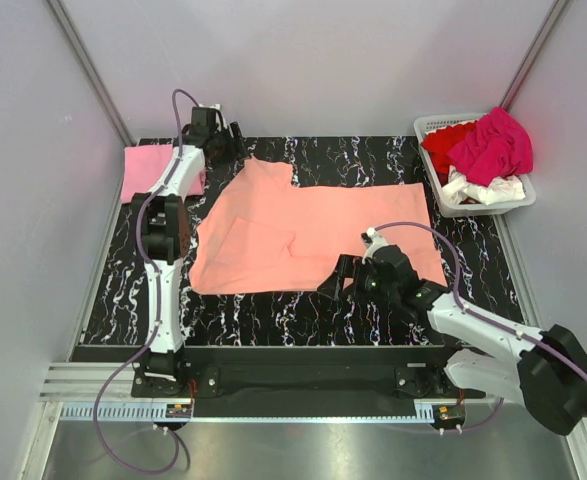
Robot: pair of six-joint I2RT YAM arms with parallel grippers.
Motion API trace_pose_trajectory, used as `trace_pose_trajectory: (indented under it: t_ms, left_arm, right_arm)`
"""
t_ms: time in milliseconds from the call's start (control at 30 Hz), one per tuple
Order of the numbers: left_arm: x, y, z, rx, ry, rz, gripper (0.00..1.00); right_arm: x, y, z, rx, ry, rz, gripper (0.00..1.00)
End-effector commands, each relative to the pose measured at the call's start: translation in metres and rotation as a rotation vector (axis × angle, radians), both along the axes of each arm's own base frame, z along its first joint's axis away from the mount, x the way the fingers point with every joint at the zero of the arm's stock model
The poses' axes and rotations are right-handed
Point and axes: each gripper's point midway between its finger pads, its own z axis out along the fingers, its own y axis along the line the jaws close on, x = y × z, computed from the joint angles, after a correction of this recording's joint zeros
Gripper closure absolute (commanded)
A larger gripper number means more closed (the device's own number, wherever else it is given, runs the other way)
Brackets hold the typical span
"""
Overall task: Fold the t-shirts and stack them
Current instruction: Fold the tshirt
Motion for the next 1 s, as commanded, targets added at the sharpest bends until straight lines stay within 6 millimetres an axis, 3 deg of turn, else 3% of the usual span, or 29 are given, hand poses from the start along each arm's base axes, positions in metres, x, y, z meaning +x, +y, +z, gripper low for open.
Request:
trace_pose_trajectory:
  t_ms: [0, 100, 333, 567, 633, 767, 967]
  left_arm:
    - [0.024, -0.018, 0.021, -0.118, -0.088, -0.055, 0.32]
    - [0.033, -0.024, -0.014, -0.174, -0.051, -0.028, 0.33]
    - [0.050, -0.030, -0.049, -0.248, -0.030, 0.016, 0.36]
    - [0.054, -0.024, -0.048, -0.279, -0.052, 0.036, 0.36]
    - [0.058, -0.015, -0.026, -0.255, -0.111, 0.056, 0.36]
    - [0.063, -0.004, -0.014, -0.200, -0.157, 0.066, 0.34]
    - [0.070, -0.001, -0.037, -0.183, -0.138, 0.078, 0.35]
  right_arm:
    - [0.012, 0.018, 0.019, 0.058, -0.046, 0.032, 0.00]
    - [0.013, 0.018, 0.019, 0.058, -0.057, 0.036, 0.00]
    - [0.015, 0.017, 0.016, 0.064, -0.048, 0.035, 0.00]
    - [0.017, 0.016, 0.015, 0.081, -0.037, 0.038, 0.00]
    - [0.017, 0.016, 0.014, 0.083, -0.032, 0.038, 0.00]
    - [0.019, 0.016, 0.014, 0.095, -0.030, 0.044, 0.00]
    - [0.020, 0.015, 0.013, 0.112, -0.018, 0.047, 0.00]
